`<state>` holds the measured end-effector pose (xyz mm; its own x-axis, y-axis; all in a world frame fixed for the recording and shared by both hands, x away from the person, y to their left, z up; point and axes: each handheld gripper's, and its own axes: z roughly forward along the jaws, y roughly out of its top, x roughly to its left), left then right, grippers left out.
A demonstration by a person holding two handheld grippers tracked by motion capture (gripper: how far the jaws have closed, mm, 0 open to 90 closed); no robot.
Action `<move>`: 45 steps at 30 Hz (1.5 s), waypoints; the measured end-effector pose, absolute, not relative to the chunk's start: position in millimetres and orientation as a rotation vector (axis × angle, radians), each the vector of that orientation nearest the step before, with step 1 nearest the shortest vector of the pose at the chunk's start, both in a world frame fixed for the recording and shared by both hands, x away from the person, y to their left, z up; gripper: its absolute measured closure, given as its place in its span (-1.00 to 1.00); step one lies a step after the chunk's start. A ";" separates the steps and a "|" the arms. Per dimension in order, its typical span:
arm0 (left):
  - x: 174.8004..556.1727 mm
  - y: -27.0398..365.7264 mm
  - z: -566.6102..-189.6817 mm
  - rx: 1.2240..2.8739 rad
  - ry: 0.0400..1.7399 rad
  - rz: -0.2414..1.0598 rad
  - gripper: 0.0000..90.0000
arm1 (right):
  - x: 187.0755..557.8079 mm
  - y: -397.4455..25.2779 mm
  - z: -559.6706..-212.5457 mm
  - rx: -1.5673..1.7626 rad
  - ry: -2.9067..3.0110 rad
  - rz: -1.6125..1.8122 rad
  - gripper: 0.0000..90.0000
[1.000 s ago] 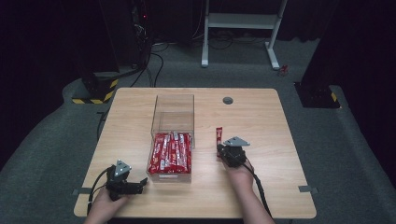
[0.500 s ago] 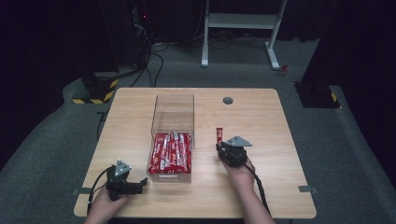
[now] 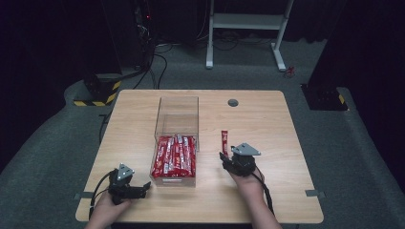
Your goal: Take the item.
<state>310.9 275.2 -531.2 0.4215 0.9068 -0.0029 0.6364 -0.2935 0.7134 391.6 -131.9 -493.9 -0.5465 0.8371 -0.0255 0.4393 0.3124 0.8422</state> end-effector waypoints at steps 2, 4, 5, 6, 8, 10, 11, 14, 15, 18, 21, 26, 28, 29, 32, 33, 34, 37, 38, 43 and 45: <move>310.9 275.3 -531.2 2.036 1.300 0.542 -0.99 | 388.2 -134.5 -493.7 1.121 2.117 1.133 -0.08; 311.2 275.5 -531.1 2.039 1.297 0.541 -0.99 | 384.2 -138.5 -493.6 1.122 2.109 1.121 -0.12; 311.4 275.6 -531.0 2.041 1.295 0.541 -0.99 | 382.2 -141.7 -493.9 1.123 2.103 1.116 -0.13; 311.5 275.6 -531.1 2.041 1.294 0.540 -0.99 | 380.8 -144.3 -494.0 1.135 2.099 1.112 -0.14; 311.7 275.7 -531.0 2.042 1.293 0.539 -0.99 | 379.6 -149.5 -494.6 1.152 2.091 1.110 -0.17; 311.7 275.7 -531.0 2.042 1.292 0.539 -0.99 | 379.3 -155.8 -495.6 1.171 2.084 1.104 -0.19; 311.8 275.8 -531.0 2.043 1.291 0.538 -0.99 | 379.6 -158.7 -496.0 1.185 2.081 1.099 -0.20; 312.0 276.1 -530.9 2.049 1.286 0.537 -0.99 | 379.4 -167.8 -498.7 1.220 2.091 1.080 -0.24; 312.1 276.0 -530.9 2.049 1.286 0.537 -0.99 | 378.8 -171.3 -499.7 1.226 2.091 1.072 -0.25; 312.2 276.0 -530.8 2.051 1.286 0.537 -0.99 | 376.5 -181.7 -501.3 1.242 2.080 1.059 -0.27; 312.2 275.9 -530.8 2.049 1.286 0.536 -0.99 | 372.1 -195.5 -501.3 1.265 2.061 1.049 -0.28; 312.2 275.9 -530.9 2.047 1.286 0.537 -0.99 | 361.4 -220.2 -503.8 1.304 2.035 1.013 -0.29; 312.2 276.0 -530.9 2.048 1.285 0.538 -0.99 | 356.3 -230.4 -505.0 1.321 2.026 0.999 -0.29; 312.2 275.9 -530.9 2.047 1.286 0.537 -0.99 | 354.0 -235.4 -505.6 1.324 2.025 0.986 -0.29; 312.2 276.0 -530.9 2.048 1.285 0.538 -0.99 | 347.1 -248.1 -507.9 1.348 2.026 0.936 -0.29; 312.2 276.1 -530.8 2.050 1.285 0.537 -0.99 | 345.2 -252.2 -509.2 1.354 2.027 0.922 -0.30; 312.2 276.0 -530.9 2.048 1.286 0.537 -0.99 | 343.4 -255.7 -510.7 1.365 2.031 0.910 -0.31; 312.3 276.0 -530.9 2.050 1.284 0.537 -0.99 | 340.8 -263.6 -516.6 1.379 2.049 0.860 -0.37; 312.3 276.0 -530.9 2.051 1.284 0.537 -0.99 | 341.2 -265.4 -519.9 1.393 2.061 0.838 -0.43; 312.3 275.9 -530.9 2.050 1.285 0.536 -0.99 | 349.2 -270.0 -523.5 1.471 2.070 0.858 -0.59; 312.3 275.9 -530.8 2.051 1.285 0.536 -0.99 | 351.0 -268.4 -523.7 1.469 2.074 0.854 -0.63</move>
